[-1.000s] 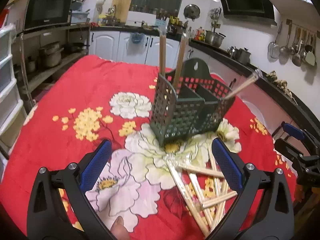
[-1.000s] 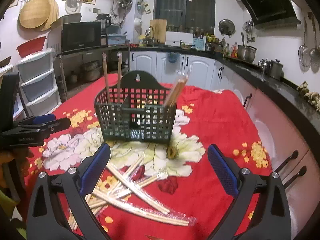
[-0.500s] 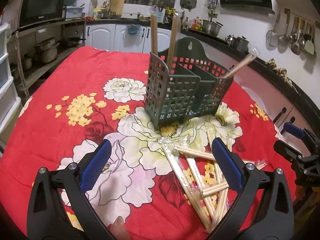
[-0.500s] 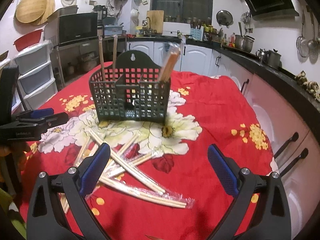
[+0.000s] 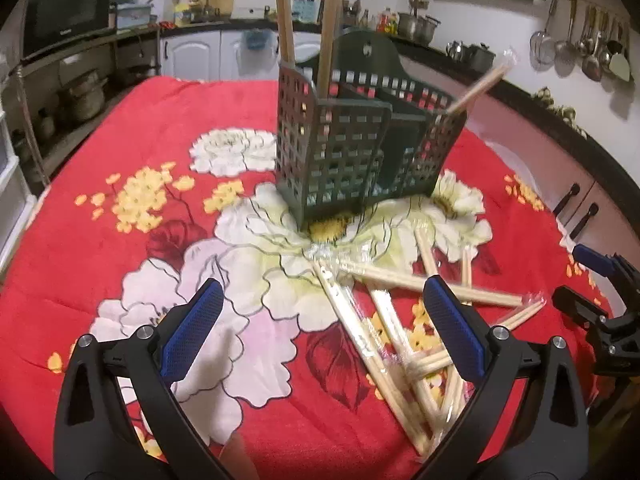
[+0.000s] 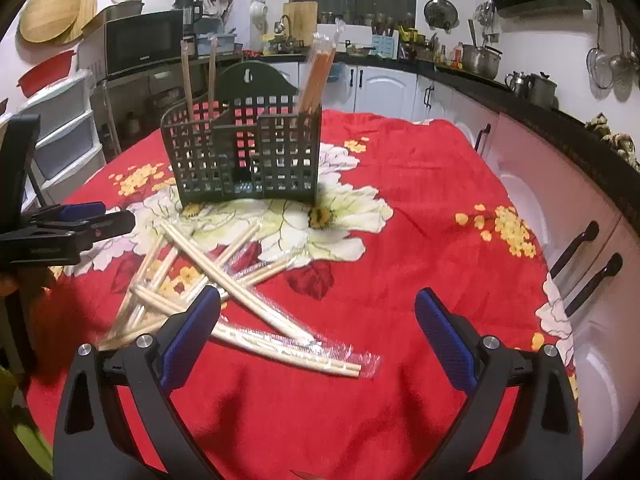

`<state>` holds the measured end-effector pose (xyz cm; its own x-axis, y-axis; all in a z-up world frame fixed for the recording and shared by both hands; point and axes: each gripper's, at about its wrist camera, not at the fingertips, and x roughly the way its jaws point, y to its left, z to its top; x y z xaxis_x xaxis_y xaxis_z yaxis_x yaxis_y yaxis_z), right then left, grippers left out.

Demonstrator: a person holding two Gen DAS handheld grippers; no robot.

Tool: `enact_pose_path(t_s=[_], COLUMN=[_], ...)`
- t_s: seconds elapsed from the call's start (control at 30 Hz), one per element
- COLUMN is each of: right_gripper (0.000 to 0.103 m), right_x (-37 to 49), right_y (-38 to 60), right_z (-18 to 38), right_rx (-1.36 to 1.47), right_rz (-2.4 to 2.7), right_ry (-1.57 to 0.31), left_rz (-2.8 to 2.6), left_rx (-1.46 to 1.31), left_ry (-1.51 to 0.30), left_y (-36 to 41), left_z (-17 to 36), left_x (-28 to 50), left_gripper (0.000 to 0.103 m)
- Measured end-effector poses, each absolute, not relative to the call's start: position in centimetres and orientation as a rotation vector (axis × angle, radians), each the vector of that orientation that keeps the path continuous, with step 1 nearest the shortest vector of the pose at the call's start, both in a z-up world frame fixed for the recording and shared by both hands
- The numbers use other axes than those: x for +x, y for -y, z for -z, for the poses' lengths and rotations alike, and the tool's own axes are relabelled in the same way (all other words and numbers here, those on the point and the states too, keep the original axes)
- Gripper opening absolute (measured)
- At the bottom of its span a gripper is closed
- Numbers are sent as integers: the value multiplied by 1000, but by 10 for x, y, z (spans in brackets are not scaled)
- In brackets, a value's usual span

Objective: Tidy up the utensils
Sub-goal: 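Withdraw both grippers from the caddy back toward the chopstick pile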

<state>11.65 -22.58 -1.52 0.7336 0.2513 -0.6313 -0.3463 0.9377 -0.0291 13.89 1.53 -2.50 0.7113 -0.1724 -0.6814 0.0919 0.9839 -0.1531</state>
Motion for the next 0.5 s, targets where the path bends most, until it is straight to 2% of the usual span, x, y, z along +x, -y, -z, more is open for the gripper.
enact_pose_path(t_s=[0.2,0.37,0.5], right_gripper=[95,86,82], right_x=[117,123,126], right_y=[230,239,248], right_z=[23,29,35], right_rx=[-134,-98,-75], right_rz=[-335,-320,-302], right_ry=[-689,-721,-744], left_rz=[168,185,184], left_rx=[-144,-160,-148], left_ry=[-814,-877,-894], left_y=[-20,-21,-19], left_z=[39,52,56], left_x=[147,160,171], left_gripper=[90,61,55])
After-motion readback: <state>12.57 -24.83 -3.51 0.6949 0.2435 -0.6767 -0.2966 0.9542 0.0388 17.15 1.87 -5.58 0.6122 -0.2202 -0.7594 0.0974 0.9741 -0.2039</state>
